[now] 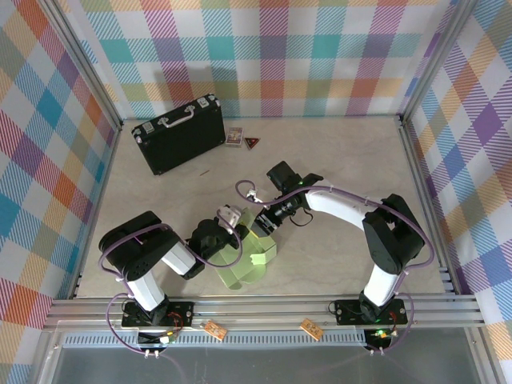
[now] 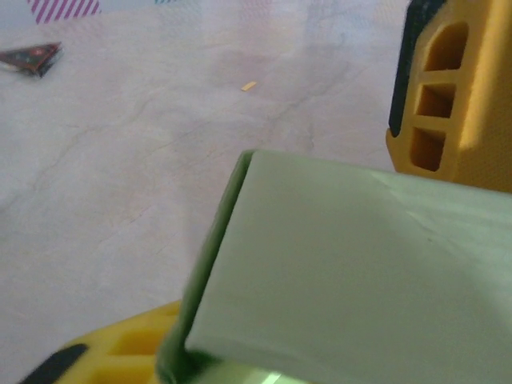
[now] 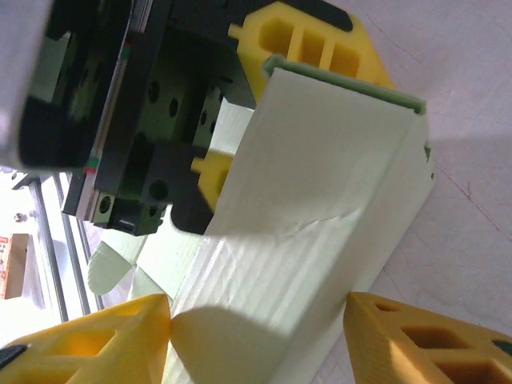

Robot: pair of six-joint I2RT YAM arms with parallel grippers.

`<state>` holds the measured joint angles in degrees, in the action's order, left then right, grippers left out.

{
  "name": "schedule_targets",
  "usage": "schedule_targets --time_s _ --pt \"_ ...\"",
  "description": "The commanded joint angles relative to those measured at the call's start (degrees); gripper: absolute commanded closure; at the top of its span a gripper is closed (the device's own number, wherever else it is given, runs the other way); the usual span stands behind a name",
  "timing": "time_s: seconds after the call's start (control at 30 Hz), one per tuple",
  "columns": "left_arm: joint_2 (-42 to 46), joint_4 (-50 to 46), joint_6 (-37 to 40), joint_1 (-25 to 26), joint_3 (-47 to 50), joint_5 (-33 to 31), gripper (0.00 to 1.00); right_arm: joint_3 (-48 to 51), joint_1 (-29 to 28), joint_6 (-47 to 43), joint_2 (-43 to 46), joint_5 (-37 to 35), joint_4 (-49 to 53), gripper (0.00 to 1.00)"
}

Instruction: Fold the paper box

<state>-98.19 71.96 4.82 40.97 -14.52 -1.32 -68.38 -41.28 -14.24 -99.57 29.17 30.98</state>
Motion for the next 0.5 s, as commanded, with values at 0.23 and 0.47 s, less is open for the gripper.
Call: schedule_targets --time_s 0.23,0.47 --pt "0.0 3.8 -1.4 -0.8 0.6 0.5 0.94 -0.5 -0.1 -1.1 -0.4 0.5 1.3 0.42" --pt "4.8 0.8 -4.5 -0.8 2.0 -1.1 0.99 -0.3 0.3 0.2 1.6 0.2 -0.1 0.39"
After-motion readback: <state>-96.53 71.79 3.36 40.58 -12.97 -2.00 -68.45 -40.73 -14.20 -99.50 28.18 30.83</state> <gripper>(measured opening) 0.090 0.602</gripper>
